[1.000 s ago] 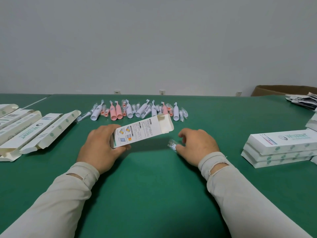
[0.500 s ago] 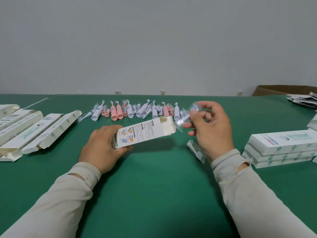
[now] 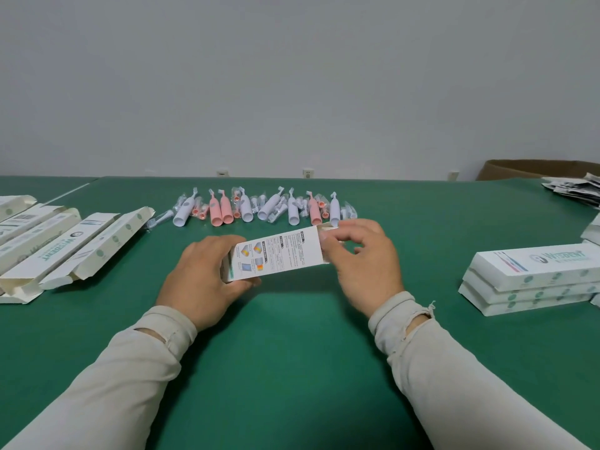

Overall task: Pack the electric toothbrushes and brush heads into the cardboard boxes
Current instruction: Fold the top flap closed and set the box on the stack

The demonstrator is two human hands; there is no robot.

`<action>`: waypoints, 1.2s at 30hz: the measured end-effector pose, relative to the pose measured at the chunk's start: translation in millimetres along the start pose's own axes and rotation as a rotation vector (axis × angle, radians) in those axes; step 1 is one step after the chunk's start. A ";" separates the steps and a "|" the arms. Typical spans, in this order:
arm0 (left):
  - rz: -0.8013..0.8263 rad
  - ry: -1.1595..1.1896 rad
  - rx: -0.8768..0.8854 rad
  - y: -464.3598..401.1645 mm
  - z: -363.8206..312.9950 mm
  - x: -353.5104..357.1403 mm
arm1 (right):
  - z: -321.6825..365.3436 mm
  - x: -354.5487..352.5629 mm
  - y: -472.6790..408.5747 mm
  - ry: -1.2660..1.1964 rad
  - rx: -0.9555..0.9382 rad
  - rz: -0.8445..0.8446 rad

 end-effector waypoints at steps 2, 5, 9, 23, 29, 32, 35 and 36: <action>0.000 0.028 0.011 0.4 -1.9 1.1 | 3.6 9.7 2.8 -0.173 0.081 0.217; 0.013 0.021 0.003 0.4 0.0 0.9 | 1.5 10.8 2.6 -0.251 0.195 0.430; 0.004 -0.015 -0.031 0.0 4.1 -0.6 | -6.7 -30.7 -17.4 -0.049 0.147 0.043; -0.001 -0.046 -0.063 -1.3 7.0 -0.1 | -42.4 -38.1 -21.3 0.621 0.297 0.372; 0.006 -0.054 -0.065 -1.4 5.2 -0.7 | -7.4 -38.5 -21.7 -0.446 0.267 -0.028; -0.002 -0.046 -0.067 -1.4 4.9 -1.2 | 3.5 -36.4 -16.4 -0.683 0.349 -0.015; -0.006 -0.046 -0.071 -0.9 5.0 -2.1 | 6.0 -34.9 -13.5 -0.526 0.285 0.076; -0.007 -0.048 -0.072 -0.8 5.1 -2.1 | 6.8 -34.9 -13.8 -0.441 0.226 0.071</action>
Point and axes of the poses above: each hand's wrist, its own y-axis away from the middle knuckle, its own x-axis out of the palm, z = x × y, the point moved 2 cm from there along -y, towards the middle knuckle, and after that the axes turned 4 degrees about -x, right-handed, at the moved point
